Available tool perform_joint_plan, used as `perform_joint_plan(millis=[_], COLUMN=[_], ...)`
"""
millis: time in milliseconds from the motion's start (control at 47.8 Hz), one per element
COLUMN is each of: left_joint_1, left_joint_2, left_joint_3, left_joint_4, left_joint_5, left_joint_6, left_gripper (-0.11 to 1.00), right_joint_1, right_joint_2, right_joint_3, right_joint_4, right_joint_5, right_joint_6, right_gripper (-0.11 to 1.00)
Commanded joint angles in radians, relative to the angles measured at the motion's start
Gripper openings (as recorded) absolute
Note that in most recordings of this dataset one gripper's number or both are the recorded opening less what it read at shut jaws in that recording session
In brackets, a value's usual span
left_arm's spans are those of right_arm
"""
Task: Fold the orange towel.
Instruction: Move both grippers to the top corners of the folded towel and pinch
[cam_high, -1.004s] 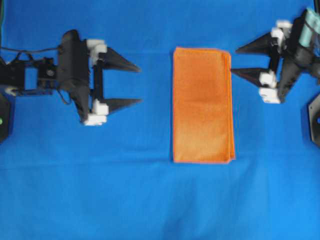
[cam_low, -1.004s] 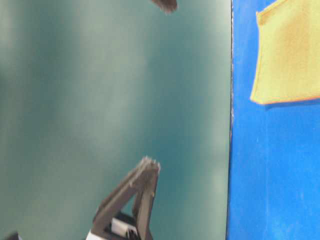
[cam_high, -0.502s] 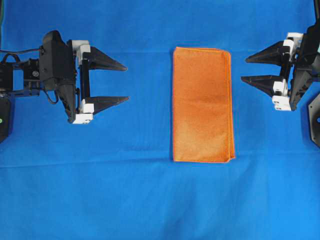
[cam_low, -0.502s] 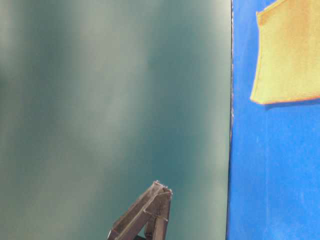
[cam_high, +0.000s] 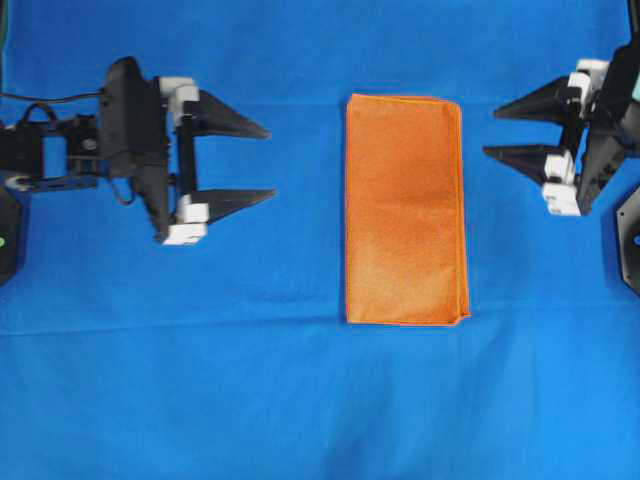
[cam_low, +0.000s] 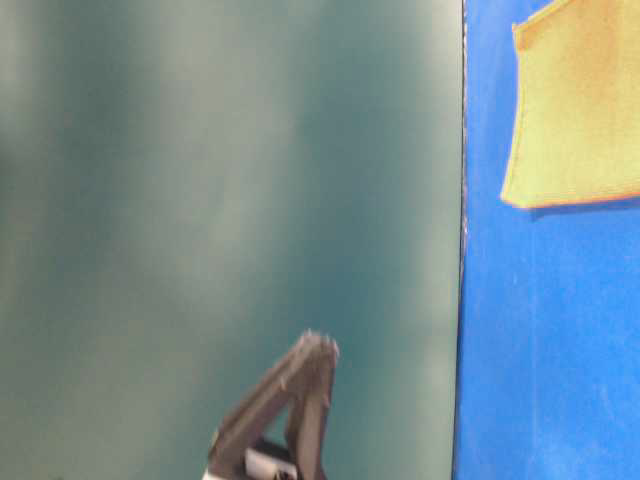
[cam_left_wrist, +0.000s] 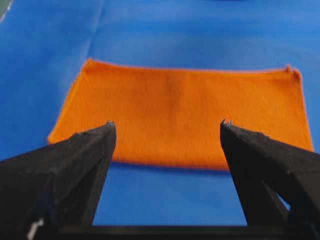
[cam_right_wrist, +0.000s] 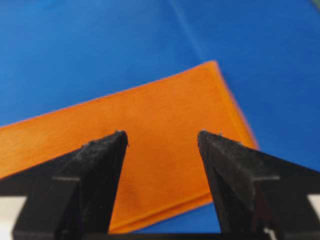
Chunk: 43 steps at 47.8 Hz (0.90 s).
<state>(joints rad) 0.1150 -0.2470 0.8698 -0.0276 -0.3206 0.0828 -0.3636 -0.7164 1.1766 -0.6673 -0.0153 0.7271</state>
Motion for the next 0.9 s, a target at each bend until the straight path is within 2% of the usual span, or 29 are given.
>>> perform_joint_plan(millis=[0, 209, 439, 732, 879], left_joint_1=[0.029, 0.115, 0.183, 0.244, 0.261], left_joint_2=[0.063, 0.270, 0.449, 0.609, 0.655], left_joint_3=[-0.089, -0.249, -0.367, -0.442, -0.466], left_joint_4=[-0.002, -0.002, -0.002, -0.002, -0.002], left_joint_5=[0.009, 0.051, 0.051, 0.038, 0.028], left_joint_6=[0.000, -0.002, -0.002, -0.003, -0.003], left_gripper=[0.79, 0.79, 0.79, 0.79, 0.80], right_joint_1=[-0.052, -0.164, -0.238, -0.298, -0.301], right_joint_2=[0.032, 0.153, 0.360, 0.603, 0.684], right_joint_3=[-0.038, -0.055, -0.101, -0.183, -0.204], right_joint_4=[0.003, -0.006, -0.017, -0.043, -0.044], right_joint_5=[0.061, 0.075, -0.040, -0.120, -0.141], right_joint_6=[0.002, 0.000, -0.008, -0.014, -0.014], right_gripper=[0.62, 0.62, 0.62, 0.62, 0.62])
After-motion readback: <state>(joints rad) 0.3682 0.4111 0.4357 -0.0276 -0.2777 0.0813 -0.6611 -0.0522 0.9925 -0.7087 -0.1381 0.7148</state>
